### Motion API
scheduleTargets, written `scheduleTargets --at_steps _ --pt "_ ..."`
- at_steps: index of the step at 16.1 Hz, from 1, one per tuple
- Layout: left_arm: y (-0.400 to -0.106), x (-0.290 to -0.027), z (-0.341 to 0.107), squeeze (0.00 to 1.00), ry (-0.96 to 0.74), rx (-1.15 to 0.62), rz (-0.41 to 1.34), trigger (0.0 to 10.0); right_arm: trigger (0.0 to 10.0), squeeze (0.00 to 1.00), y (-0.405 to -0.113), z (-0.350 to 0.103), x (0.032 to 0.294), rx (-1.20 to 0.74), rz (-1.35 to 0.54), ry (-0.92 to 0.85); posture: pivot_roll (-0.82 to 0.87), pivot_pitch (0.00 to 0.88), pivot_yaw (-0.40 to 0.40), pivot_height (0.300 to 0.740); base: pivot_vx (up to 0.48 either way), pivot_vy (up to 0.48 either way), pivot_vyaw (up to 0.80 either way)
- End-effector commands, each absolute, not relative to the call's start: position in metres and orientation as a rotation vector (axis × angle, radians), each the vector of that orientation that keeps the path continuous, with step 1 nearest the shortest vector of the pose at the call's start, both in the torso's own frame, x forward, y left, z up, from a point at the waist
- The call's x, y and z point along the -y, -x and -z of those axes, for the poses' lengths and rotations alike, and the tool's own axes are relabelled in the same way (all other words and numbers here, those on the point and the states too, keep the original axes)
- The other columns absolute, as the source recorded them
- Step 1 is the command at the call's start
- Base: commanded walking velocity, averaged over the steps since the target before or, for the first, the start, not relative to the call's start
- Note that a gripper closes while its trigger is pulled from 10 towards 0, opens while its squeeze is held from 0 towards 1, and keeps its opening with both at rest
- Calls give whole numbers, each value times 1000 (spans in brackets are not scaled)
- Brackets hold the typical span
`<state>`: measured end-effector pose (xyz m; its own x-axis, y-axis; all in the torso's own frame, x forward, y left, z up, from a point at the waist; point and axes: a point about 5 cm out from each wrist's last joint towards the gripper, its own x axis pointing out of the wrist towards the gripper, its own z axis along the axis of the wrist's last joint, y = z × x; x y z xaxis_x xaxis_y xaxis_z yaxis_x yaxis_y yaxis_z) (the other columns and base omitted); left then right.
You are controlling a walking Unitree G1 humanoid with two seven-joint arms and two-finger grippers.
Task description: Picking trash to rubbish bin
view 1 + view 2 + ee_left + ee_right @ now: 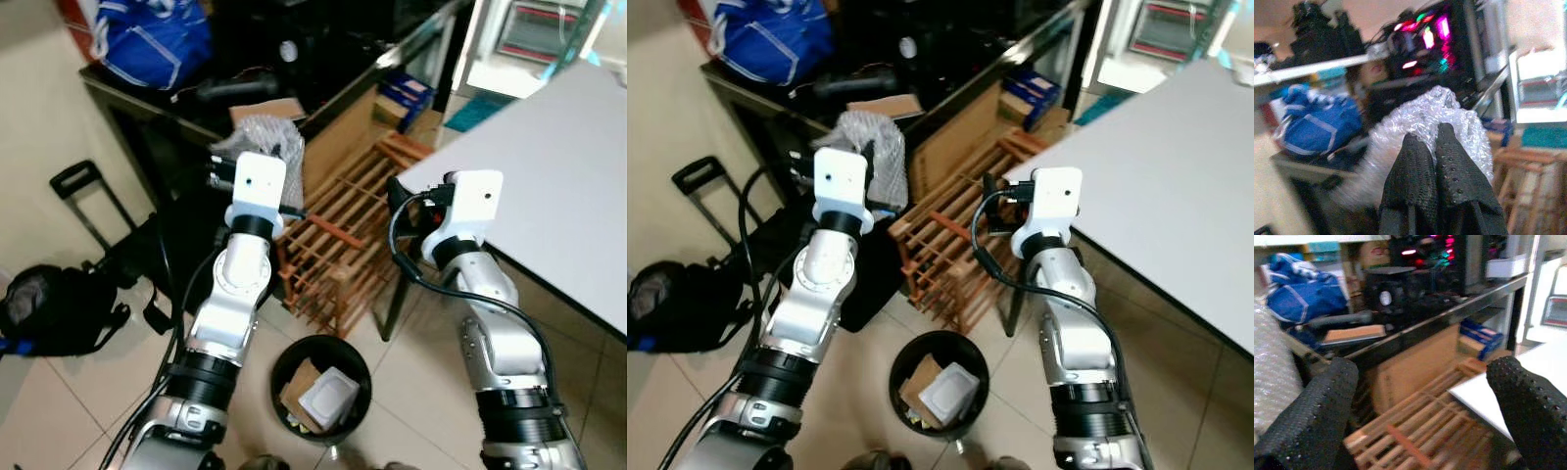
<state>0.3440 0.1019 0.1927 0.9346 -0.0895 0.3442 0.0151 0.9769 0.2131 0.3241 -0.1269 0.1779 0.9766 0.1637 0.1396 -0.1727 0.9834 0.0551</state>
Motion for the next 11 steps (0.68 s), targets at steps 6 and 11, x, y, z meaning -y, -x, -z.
scheduleTargets --at_steps 6,11 --pt "-341 -92 -147 0 -136 186 167 10000 10000 0 -320 -137 128 -11 -193 -52 -55 151 61 740 47 0 0" --pt "-332 -84 -84 0 -146 -73 280 10000 10000 0 -301 -73 134 -237 -204 1 -62 177 51 740 0 0 0"
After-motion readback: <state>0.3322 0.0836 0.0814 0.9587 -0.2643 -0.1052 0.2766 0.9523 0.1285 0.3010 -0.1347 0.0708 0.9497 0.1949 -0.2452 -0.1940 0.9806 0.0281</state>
